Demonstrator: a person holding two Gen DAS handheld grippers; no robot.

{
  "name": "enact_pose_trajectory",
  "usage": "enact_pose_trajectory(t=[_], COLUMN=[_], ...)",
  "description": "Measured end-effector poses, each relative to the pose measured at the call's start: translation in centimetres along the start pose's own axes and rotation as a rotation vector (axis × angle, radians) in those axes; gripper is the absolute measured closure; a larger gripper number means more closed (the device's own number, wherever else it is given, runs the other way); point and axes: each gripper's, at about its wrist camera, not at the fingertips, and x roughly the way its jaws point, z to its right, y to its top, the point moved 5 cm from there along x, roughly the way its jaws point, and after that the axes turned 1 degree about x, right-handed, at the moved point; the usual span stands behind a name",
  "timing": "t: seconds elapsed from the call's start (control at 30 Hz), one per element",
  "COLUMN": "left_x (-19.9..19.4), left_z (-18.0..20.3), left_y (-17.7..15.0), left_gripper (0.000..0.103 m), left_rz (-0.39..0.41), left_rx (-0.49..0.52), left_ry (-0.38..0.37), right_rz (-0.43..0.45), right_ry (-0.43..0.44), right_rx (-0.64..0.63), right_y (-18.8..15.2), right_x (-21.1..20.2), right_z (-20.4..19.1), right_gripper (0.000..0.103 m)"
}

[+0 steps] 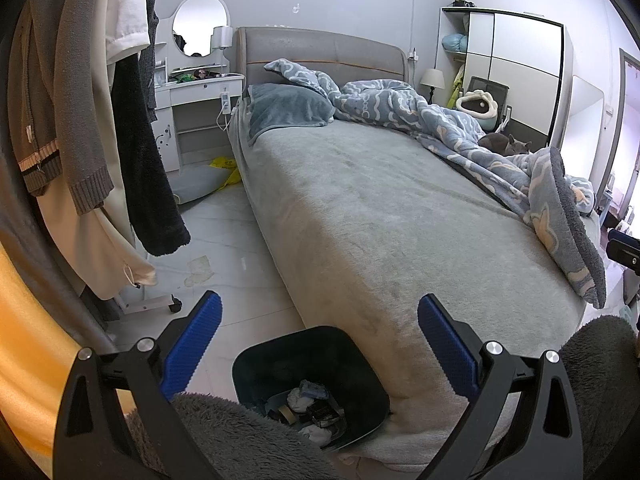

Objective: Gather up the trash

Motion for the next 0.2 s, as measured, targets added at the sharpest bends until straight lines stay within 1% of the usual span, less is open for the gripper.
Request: enact_pose_trajectory(t=[0.2], left_x=[-0.01], left_z=[0.04], left_y=[0.03], left_gripper=[0.003], left_rz=[0.000], left_rx=[0.001], left_ry=[0.000], right_rz=[0.000], right_ry=[0.000], right_rx=[0.000], right_y=[0.00], right_x=[0.00], right_z=[0.00], right_gripper=[0.003])
